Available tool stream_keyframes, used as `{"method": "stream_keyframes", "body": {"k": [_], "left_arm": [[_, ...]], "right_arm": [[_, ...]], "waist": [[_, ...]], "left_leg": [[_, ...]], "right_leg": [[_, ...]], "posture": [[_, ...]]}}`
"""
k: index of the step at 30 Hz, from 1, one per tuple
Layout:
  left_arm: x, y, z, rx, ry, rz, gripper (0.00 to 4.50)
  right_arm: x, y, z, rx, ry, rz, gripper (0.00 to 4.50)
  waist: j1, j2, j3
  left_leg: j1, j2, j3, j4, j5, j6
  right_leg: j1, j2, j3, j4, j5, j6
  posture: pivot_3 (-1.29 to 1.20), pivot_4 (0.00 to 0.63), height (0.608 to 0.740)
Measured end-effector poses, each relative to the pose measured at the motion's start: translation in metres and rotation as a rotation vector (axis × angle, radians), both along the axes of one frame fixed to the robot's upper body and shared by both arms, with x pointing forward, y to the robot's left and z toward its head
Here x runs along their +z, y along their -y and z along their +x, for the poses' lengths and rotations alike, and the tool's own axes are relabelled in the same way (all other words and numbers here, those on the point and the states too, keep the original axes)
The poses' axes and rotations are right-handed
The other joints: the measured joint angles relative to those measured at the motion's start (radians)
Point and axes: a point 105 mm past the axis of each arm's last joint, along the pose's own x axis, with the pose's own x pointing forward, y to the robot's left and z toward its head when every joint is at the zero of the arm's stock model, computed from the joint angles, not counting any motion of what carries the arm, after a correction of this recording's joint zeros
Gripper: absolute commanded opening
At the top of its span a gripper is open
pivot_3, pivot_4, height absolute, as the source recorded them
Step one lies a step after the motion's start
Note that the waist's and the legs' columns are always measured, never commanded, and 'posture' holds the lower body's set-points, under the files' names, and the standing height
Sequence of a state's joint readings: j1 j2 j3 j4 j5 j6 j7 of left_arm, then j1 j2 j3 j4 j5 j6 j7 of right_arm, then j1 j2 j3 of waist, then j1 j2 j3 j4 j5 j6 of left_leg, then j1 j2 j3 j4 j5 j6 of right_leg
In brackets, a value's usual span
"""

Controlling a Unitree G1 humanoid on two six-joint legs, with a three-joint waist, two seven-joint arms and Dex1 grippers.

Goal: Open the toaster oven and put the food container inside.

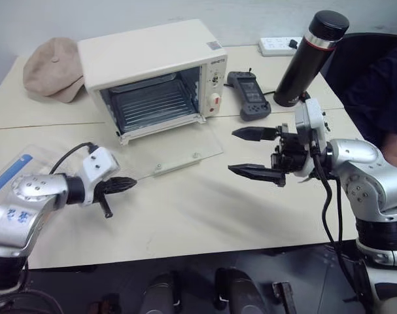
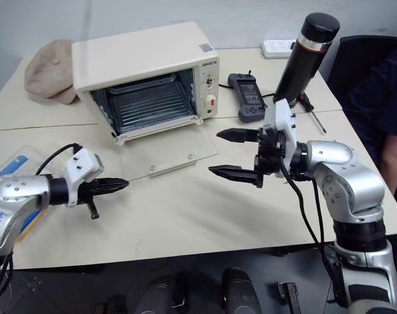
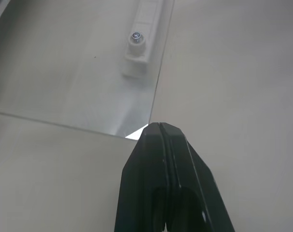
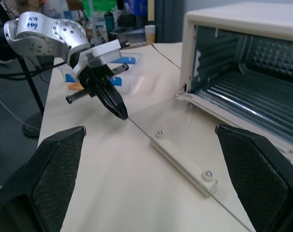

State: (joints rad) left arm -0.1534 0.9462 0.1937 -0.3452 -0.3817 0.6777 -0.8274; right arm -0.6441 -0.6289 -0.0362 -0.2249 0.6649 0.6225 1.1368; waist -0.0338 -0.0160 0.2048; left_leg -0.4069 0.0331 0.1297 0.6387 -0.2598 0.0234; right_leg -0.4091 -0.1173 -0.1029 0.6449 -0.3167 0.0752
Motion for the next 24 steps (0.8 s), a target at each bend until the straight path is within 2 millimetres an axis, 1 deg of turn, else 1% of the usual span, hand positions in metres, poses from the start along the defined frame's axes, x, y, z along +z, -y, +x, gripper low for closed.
{"method": "stream_keyframes", "body": {"k": [2,3,5,6,8,9,10,12,13,14,15,17,18,20,22,24], "left_arm": [[0.004,-0.016,-0.016,0.087,0.009,-0.017,0.01],[0.008,-0.021,-0.025,0.12,0.019,-0.05,0.01],[0.019,-0.025,-0.043,0.162,0.042,-0.136,0.01],[0.025,-0.025,-0.049,0.17,0.053,-0.165,0.18],[0.034,-0.031,-0.067,0.223,0.069,-0.222,0.57],[0.035,-0.038,-0.077,0.278,0.074,-0.24,0.91],[0.033,-0.051,-0.089,0.37,0.072,-0.264,1.17],[0.027,-0.085,-0.115,0.604,0.087,-0.358,1.85],[0.026,-0.1,-0.125,0.689,0.101,-0.399,2.16],[0.027,-0.11,-0.134,0.758,0.123,-0.429,2.47],[0.029,-0.117,-0.141,0.803,0.144,-0.447,2.8],[0.034,-0.133,-0.15,0.919,0.192,-0.461,3.43],[0.034,-0.144,-0.154,1.003,0.208,-0.472,3.73],[0.032,-0.161,-0.157,1.131,0.21,-0.504,4.39],[0.03,-0.173,-0.157,1.224,0.206,-0.546,4.46],[0.033,-0.185,-0.148,1.305,0.211,-0.671,4.46]], "right_arm": [[0.001,-0.008,0.001,0.053,0.001,0.001,4.5],[0.002,-0.011,0.002,0.071,0.002,0.003,4.5],[0.004,-0.016,0.005,0.106,0.001,0.007,4.5],[0.005,-0.018,0.005,0.119,0.002,0.005,4.5],[0.006,-0.023,0.006,0.158,0.002,0.003,4.5],[0.006,-0.026,0.006,0.184,-0.001,-0.001,4.5],[0.006,-0.029,0.007,0.214,-0.008,-0.004,4.5],[0.004,-0.03,0.009,0.258,-0.033,-0.02,4.5],[0.002,-0.03,0.01,0.271,-0.046,-0.028,4.5],[0.002,-0.031,0.011,0.284,-0.055,-0.034,4.5],[0.002,-0.031,0.011,0.292,-0.061,-0.035,4.5],[0.005,-0.036,0.011,0.32,-0.052,-0.038,4.5],[0.008,-0.039,0.01,0.338,-0.043,-0.042,4.5],[0.009,-0.04,0.01,0.347,-0.024,-0.049,4.5],[0.007,-0.041,0.011,0.347,-0.012,-0.053,4.5],[0.004,-0.044,0.013,0.345,-0.012,-0.065,4.5]], "waist": [[-0.003,0.0,0.0],[-0.002,0.0,0.0],[0.002,-0.001,0.0],[0.005,-0.001,0.0],[0.008,-0.001,0.0],[0.005,-0.001,0.0],[0.003,-0.001,0.0],[-0.002,-0.002,0.0],[-0.001,-0.002,-0.001],[0.001,-0.003,-0.001],[0.005,-0.003,-0.001],[0.01,-0.003,-0.001],[0.011,-0.003,-0.002],[0.011,-0.005,-0.003],[0.008,-0.007,-0.004],[0.009,-0.008,-0.004]], "left_leg": [[0.0,0.0,0.0,0.0,0.0,0.0],[0.0,0.0,0.0,0.0,0.0,0.0],[0.0,0.0,-0.001,0.002,-0.001,0.0],[0.0,0.0,-0.001,0.004,-0.002,0.0],[-0.001,0.001,-0.004,0.008,-0.004,0.0],[0.0,0.001,-0.004,0.008,-0.005,0.0],[0.001,0.0,-0.004,0.009,-0.005,0.0],[0.001,0.001,-0.004,0.009,-0.006,0.0],[0.001,0.002,-0.005,0.009,-0.006,0.0],[0.001,0.002,-0.006,0.009,-0.007,-0.001],[0.001,0.002,-0.007,0.009,-0.007,-0.001],[0.001,0.002,-0.008,0.009,-0.008,-0.002],[0.001,0.002,-0.009,0.01,-0.009,-0.002],[0.001,0.002,-0.009,0.009,-0.012,-0.003],[0.001,0.002,-0.009,0.009,-0.011,-0.004],[0.001,0.002,-0.01,0.009,-0.01,-0.007]], "right_leg": [[0.0,0.0,0.0,0.0,0.0,0.0],[0.0,0.0,0.0,0.0,0.0,0.0],[0.0,-0.001,0.0,-0.001,0.0,0.0],[0.001,-0.001,0.0,-0.002,0.0,0.0],[0.003,-0.001,-0.002,-0.001,0.0,0.0],[0.004,-0.001,-0.001,-0.002,0.0,0.0],[0.005,-0.002,-0.002,-0.002,0.0,0.0],[0.005,-0.001,-0.002,-0.002,-0.001,-0.001],[0.005,-0.001,-0.003,-0.002,-0.001,-0.002],[0.005,-0.001,-0.004,-0.002,-0.002,-0.003],[0.005,-0.001,-0.004,-0.001,-0.002,-0.003],[0.006,-0.001,-0.005,-0.001,-0.002,-0.003],[0.006,-0.002,-0.004,-0.001,-0.002,-0.003],[0.006,-0.002,-0.005,0.0,-0.002,-0.003],[0.006,-0.002,-0.005,0.0,-0.002,-0.003],[0.005,-0.002,-0.005,0.001,-0.002,-0.004]], "posture": [[0.0,0.15,0.74],[0.0,0.15,0.74],[0.0,0.15,0.74],[0.0,0.15,0.74],[0.0,0.15,0.74],[0.0,0.15,0.74],[0.0,0.15,0.74],[0.0,0.15,0.74],[0.0,0.15,0.74],[0.0,0.15,0.74],[0.0,0.15,0.74],[0.0,0.15,0.74],[0.0,0.15,0.74],[0.0,0.15,0.74],[0.0,0.15,0.74],[0.0,0.15,0.74]]}}
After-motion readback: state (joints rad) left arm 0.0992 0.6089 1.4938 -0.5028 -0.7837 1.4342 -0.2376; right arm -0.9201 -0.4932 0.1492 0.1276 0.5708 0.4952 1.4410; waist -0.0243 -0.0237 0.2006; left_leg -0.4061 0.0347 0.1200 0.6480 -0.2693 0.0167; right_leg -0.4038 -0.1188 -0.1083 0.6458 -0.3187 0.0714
